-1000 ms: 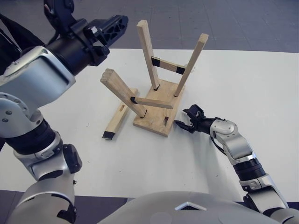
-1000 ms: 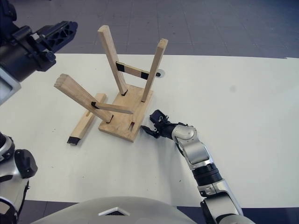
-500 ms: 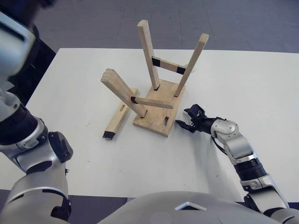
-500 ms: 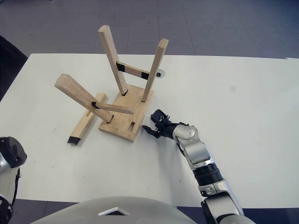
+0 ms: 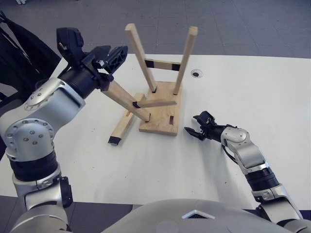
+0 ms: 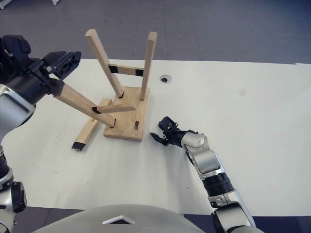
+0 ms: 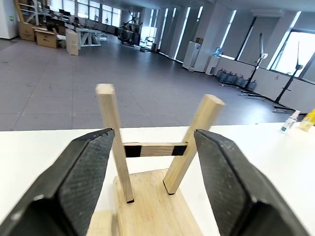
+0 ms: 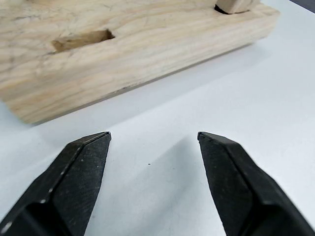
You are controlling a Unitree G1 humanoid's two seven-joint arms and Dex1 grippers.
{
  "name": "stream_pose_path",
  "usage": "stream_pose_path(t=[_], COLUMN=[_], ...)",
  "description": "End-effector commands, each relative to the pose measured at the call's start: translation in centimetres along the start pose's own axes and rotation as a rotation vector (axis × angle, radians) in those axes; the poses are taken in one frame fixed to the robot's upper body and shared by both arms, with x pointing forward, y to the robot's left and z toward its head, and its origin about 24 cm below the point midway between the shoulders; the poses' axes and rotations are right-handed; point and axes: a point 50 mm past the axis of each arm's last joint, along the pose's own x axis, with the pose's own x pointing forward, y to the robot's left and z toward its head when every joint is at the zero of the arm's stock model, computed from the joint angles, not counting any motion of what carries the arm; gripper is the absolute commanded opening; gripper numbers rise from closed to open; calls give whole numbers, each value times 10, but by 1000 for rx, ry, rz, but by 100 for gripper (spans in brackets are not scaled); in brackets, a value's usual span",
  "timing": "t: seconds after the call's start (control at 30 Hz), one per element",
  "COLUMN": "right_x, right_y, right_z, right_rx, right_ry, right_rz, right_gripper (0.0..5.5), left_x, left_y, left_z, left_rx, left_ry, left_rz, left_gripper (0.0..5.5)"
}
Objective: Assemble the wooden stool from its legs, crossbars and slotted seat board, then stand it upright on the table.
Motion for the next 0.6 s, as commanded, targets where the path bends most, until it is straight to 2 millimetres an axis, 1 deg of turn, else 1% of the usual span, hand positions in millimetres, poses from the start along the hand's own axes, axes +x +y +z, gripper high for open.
stream_pose_path(t=[0.03, 0.1, 0.17, 0.23, 0.3, 0.33, 0.4, 0.47, 0.5, 0.53, 0.57, 0.6], right_x=[0, -1, -1, -1, -2, -3, -7, -12, -13, -13, -14, -14], right_y=[-1, -1, -2, -2, -3, -4, -6, -10, -11, -12, -12, -12], right_z=[-3, -5, -5, -5, -3, -3, -2, 0, 2, 3, 3, 4], right_rx=[-3, -3, -3, -4, -5, -3, 9, 21, 24, 28, 30, 31], right_ry=[32, 38, 40, 40, 37, 34, 27, 18, 14, 12, 11, 11], right_rz=[-2, 0, 0, -1, -4, -8, -27, -48, -56, -63, -67, -68], right_gripper=[325, 325, 325, 325, 325, 325, 325, 325, 325, 325, 325, 325], left_x=[13, 12, 7, 0, -11, -19, -36, -53, -61, -68, -74, -79], left_y=[5, -2, -7, -3, 17, 29, 52, 63, 65, 67, 65, 61], left_z=[25, 57, 76, 83, 75, 66, 39, 9, -6, -27, -46, -69], left_rx=[37, 60, 59, 53, 73, 87, 123, 127, 114, 111, 103, 114], left_ry=[-77, -225, -322, -385, -380, -352, -269, -201, -173, -110, -52, 32], left_rz=[12, -24, -55, -33, 72, 133, 231, 268, 274, 272, 265, 251], left_gripper=[302, 302, 302, 302, 302, 302, 302, 302, 302, 302, 319, 326])
